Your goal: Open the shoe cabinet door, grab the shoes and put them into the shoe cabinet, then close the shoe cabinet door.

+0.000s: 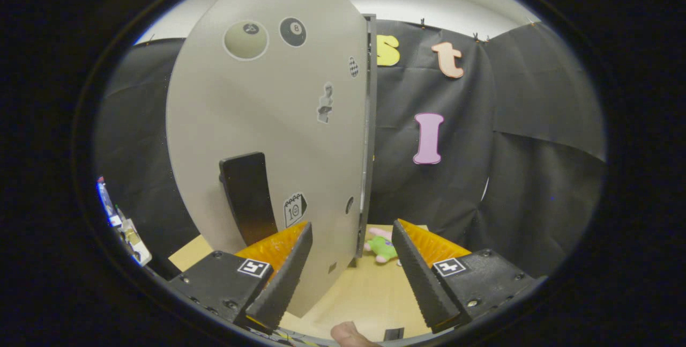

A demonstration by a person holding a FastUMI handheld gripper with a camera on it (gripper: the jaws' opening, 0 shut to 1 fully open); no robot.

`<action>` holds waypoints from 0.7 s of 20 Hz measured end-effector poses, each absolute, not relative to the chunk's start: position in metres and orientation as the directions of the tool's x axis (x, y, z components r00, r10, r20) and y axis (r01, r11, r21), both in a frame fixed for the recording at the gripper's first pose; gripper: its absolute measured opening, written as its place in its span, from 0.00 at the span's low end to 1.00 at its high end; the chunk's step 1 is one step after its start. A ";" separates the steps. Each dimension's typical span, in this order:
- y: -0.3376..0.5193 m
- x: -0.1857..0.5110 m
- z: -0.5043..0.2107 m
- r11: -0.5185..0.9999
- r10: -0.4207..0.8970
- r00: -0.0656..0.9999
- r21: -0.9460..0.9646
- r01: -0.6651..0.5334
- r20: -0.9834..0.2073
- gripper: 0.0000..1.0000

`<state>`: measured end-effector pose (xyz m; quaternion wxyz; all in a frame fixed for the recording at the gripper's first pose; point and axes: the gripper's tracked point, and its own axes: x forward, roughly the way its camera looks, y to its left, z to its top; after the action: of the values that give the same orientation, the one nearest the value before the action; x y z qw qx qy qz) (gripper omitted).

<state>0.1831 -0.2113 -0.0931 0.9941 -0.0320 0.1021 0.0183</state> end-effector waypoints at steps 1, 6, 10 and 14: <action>-0.202 0.185 -0.093 0.998 0.030 0.978 -0.056 -0.042 -0.205 0.96; -0.160 0.201 -0.094 0.998 0.037 0.976 -0.039 -0.047 -0.217 0.96; -0.117 0.218 -0.089 0.997 0.063 0.975 -0.035 -0.072 -0.215 0.96; -0.069 0.239 -0.080 0.995 0.079 0.976 -0.038 -0.089 -0.205 0.96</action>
<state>0.2392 -0.0688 -0.0801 0.9936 -0.0233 0.1020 0.0424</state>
